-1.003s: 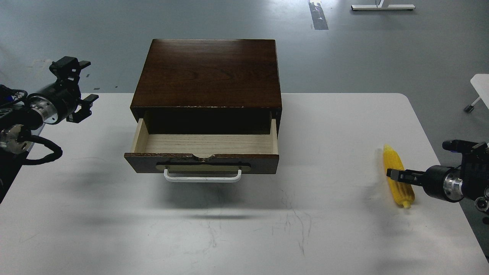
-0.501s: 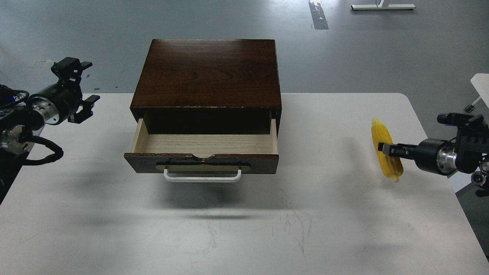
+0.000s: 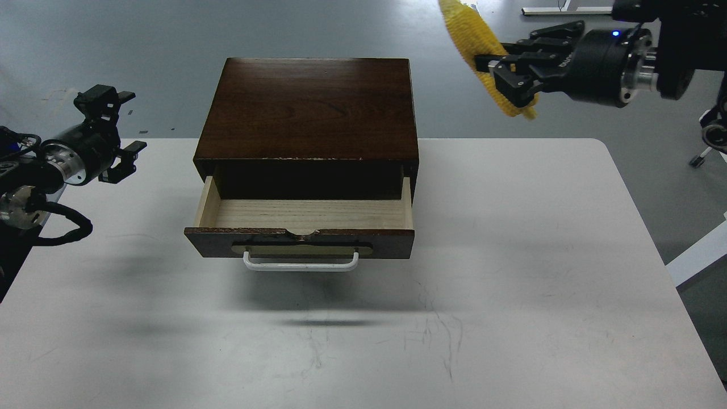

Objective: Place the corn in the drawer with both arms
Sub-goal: 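Lift the corn cob and carry it over the open drawer, then lower the corn cob into the drawer and open the right gripper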

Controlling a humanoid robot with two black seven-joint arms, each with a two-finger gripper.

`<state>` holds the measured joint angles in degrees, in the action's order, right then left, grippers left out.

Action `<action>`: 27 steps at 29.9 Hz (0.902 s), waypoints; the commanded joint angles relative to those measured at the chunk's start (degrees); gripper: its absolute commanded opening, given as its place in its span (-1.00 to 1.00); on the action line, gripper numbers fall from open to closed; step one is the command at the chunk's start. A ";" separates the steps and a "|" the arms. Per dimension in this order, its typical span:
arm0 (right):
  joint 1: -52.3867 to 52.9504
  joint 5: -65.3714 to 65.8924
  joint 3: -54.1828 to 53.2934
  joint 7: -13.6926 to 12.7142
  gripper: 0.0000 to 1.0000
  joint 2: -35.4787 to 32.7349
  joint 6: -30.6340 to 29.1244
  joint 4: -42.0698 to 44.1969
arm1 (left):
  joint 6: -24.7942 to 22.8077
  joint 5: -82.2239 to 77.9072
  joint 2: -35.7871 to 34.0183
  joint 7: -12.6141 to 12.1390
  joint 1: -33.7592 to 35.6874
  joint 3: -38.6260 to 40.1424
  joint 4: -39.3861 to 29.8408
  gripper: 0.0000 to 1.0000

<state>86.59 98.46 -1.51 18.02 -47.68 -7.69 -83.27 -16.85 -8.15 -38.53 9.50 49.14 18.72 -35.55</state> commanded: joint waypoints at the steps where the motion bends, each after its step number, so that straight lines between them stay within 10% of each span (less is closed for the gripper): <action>1: 1.57 9.01 0.55 5.61 -0.75 5.31 3.28 -0.22 | 0.07 -0.03 0.03 0.00 -0.01 0.00 0.04 0.97; 4: 0.78 18.68 0.37 9.98 -0.75 7.95 6.98 -0.14 | 0.07 -0.03 -0.23 0.00 0.08 0.00 0.04 0.97; 22: -3.18 26.52 2.39 9.98 -0.72 21.40 9.18 9.09 | -0.28 0.06 -1.46 0.00 0.08 0.09 -0.05 0.97; 27: -4.94 26.25 2.57 9.98 -0.33 21.84 9.18 9.44 | -0.46 -0.03 -1.73 0.00 0.08 0.09 0.04 0.97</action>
<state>82.62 124.94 1.07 28.01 -26.03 1.50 -74.02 -17.24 -8.09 -40.12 9.50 49.22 18.82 -35.54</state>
